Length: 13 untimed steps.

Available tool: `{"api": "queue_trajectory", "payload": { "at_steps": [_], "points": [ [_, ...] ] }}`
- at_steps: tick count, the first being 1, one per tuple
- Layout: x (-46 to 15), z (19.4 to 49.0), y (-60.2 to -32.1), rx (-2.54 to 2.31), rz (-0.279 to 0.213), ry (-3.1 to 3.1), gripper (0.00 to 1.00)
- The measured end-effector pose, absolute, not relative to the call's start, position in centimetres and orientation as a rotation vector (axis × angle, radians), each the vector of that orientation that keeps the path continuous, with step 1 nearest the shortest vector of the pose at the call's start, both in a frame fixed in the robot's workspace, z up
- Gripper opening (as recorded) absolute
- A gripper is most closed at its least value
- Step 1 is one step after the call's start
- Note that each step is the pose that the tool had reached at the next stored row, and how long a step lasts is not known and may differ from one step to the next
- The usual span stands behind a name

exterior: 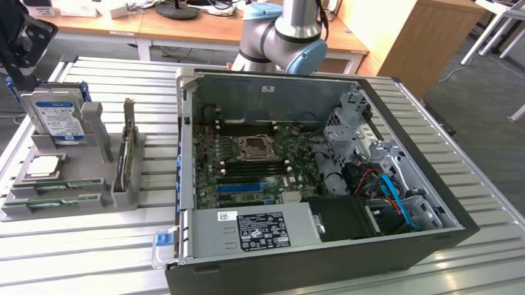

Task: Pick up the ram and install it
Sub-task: 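Reach for the ram, then pick up the ram and move it above insertion slot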

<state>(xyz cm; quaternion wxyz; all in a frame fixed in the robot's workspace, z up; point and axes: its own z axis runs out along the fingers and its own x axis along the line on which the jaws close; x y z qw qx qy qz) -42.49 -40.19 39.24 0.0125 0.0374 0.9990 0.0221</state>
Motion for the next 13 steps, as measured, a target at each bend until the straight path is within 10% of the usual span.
{"api": "queue_trajectory", "payload": {
  "at_steps": [13],
  "points": [
    [-42.49, 39.24, -40.91, 0.116, 0.069, 3.114, 0.11]
  ]
}}
